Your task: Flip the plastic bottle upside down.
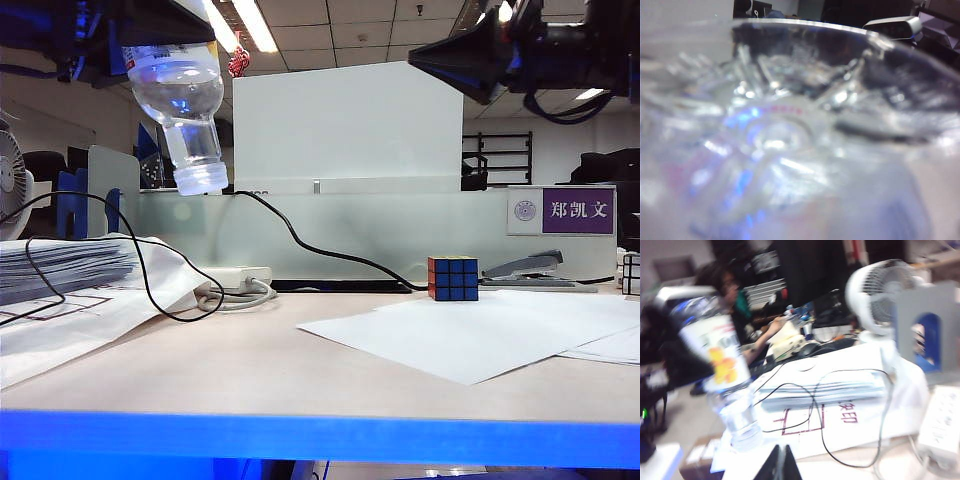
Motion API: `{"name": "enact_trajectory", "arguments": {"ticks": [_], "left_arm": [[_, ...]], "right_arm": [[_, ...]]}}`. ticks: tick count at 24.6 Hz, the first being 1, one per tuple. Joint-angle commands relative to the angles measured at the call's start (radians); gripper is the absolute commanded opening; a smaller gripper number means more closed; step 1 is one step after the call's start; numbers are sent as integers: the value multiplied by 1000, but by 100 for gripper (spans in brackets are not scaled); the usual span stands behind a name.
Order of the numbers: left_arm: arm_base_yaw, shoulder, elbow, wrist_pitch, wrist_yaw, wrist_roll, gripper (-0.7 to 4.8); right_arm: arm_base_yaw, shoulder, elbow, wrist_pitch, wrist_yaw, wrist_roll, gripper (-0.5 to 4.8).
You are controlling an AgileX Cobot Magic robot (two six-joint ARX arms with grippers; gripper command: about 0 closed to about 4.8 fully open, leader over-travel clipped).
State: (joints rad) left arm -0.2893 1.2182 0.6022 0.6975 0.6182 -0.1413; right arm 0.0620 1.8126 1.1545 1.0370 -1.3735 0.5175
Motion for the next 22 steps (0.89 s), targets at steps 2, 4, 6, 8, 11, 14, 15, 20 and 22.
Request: {"name": "enact_trajectory", "arguments": {"ticks": [2, 4, 6, 8, 11, 14, 15, 20, 22], "left_arm": [[0, 2, 31, -58, -51, 80, -6], [0, 31, 49, -72, -50, 103, -6], [0, 68, 65, -71, -49, 113, -6], [0, 112, 83, -69, -46, 130, -6], [0, 188, 113, -43, -7, 138, -6], [0, 267, 135, 40, 8, 138, -6], [0, 290, 139, 71, 10, 135, -6], [0, 423, 200, 145, 91, 107, -6], [-1, 464, 227, 153, 111, 104, -6]], "right_arm": [[22, -5, -34, -40, 9, -109, -10], [21, -5, -58, -103, 14, -181, -10], [21, -5, -74, -158, 24, -229, -9], [21, -5, -90, -200, 37, -262, -9], [20, -6, -126, -237, 82, -296, -10], [20, -6, -161, -259, 133, -319, -10], [20, -6, -171, -272, 158, -320, -9], [22, -11, -212, -393, 219, -409, -10], [27, -23, -221, -475, 267, -467, -9]]}}
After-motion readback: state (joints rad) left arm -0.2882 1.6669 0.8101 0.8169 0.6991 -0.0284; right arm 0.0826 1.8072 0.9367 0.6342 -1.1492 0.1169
